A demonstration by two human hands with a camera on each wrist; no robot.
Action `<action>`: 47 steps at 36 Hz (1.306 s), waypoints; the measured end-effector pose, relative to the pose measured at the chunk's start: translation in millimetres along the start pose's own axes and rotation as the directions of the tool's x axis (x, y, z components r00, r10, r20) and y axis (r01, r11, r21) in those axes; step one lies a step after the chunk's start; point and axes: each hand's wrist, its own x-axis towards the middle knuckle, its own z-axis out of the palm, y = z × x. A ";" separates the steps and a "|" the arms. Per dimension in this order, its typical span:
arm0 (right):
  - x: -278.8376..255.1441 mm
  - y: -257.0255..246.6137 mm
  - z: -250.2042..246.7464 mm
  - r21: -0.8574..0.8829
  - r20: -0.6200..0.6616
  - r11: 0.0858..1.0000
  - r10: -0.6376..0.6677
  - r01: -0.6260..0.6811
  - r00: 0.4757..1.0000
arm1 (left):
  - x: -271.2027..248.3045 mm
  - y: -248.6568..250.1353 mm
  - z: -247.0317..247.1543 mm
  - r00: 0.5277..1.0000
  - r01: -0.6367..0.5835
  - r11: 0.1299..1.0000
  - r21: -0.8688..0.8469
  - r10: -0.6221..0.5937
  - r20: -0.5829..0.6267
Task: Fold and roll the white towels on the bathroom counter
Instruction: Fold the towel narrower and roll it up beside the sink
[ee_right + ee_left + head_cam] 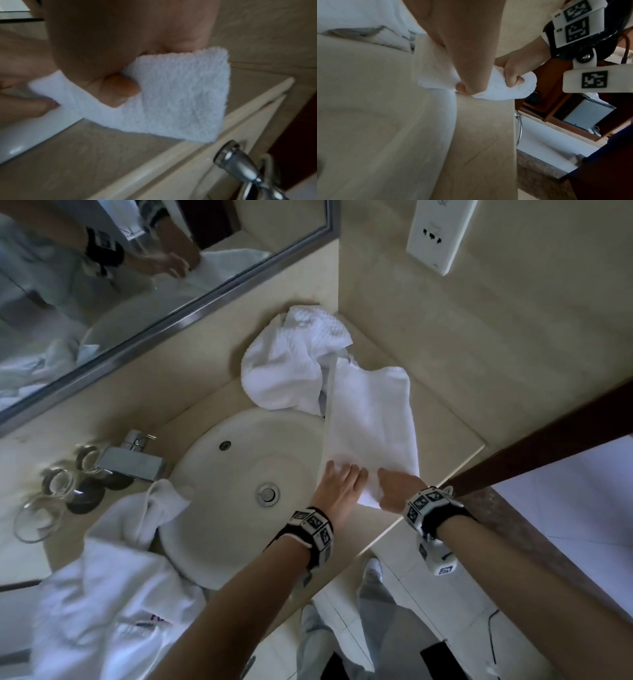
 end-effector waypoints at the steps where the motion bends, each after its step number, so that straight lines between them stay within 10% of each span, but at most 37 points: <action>1: -0.5 5.8 0.0 0.001 -0.002 1.000 0.014 -0.014 1.000 | 5.7 4.2 -2.2 1.000 -0.006 1.000 0.003 0.006 -0.004; 16: 1.3 70.4 -25.7 -0.353 -0.078 0.932 -0.117 0.083 0.990 | 55.0 70.1 -7.7 0.957 0.269 0.948 -0.171 -0.243 0.157; 27: 18.7 67.5 -47.2 -0.024 0.224 0.996 0.087 -0.084 0.971 | 79.2 40.4 -16.5 0.898 0.333 0.888 -0.319 -0.194 0.395; 34: 41.6 92.6 -52.3 0.149 0.472 0.975 0.079 -0.168 0.878 | 70.7 39.9 -11.5 0.928 0.267 0.903 -0.338 -0.146 0.342; 43: 96.8 111.9 -107.3 0.426 -0.080 0.857 0.354 -0.289 0.932 | 49.5 55.3 -4.2 0.953 0.232 0.944 -0.234 -0.174 0.247; 47: 134.1 121.9 -107.9 0.551 0.049 0.752 0.405 -0.363 0.913 | 46.1 56.9 0.5 0.952 0.250 0.934 -0.256 -0.188 0.243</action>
